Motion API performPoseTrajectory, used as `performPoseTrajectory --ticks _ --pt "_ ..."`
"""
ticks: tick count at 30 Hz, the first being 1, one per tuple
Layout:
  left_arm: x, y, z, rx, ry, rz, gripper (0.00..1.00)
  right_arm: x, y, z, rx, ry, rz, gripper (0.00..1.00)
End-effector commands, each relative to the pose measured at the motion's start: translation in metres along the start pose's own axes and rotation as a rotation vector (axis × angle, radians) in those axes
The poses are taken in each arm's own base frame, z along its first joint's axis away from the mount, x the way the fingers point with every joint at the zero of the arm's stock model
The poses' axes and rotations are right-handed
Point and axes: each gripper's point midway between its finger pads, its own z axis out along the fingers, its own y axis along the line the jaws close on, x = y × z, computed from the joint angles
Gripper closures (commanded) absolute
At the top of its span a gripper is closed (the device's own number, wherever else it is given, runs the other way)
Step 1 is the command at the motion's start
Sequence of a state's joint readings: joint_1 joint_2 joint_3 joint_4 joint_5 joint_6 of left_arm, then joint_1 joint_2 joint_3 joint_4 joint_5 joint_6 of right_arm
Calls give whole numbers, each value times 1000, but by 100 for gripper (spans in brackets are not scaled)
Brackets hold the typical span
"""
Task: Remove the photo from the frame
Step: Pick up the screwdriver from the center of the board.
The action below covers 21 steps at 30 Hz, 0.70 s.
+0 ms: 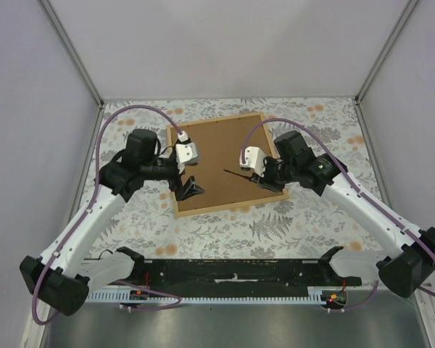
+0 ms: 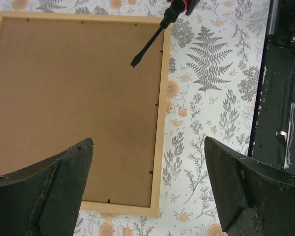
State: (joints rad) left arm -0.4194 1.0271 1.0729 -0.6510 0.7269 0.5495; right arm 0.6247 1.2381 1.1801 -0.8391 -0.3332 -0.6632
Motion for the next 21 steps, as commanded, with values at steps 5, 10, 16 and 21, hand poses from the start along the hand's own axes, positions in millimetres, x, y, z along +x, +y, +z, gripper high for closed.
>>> performPoseTrajectory --ticks 5,10,16,21 --pt "-36 16 25 111 -34 -69 0 -40 -40 -7 247 -221 -104 100" --pt "-52 2 27 212 -101 -113 0 -31 -41 -6 325 -270 -133 100" --pt "-52 -3 41 265 -106 -159 0 -30 -35 -8 320 -299 -137 100" --pt "-53 6 55 258 -99 -235 0 -31 -34 -4 324 -299 -137 100"
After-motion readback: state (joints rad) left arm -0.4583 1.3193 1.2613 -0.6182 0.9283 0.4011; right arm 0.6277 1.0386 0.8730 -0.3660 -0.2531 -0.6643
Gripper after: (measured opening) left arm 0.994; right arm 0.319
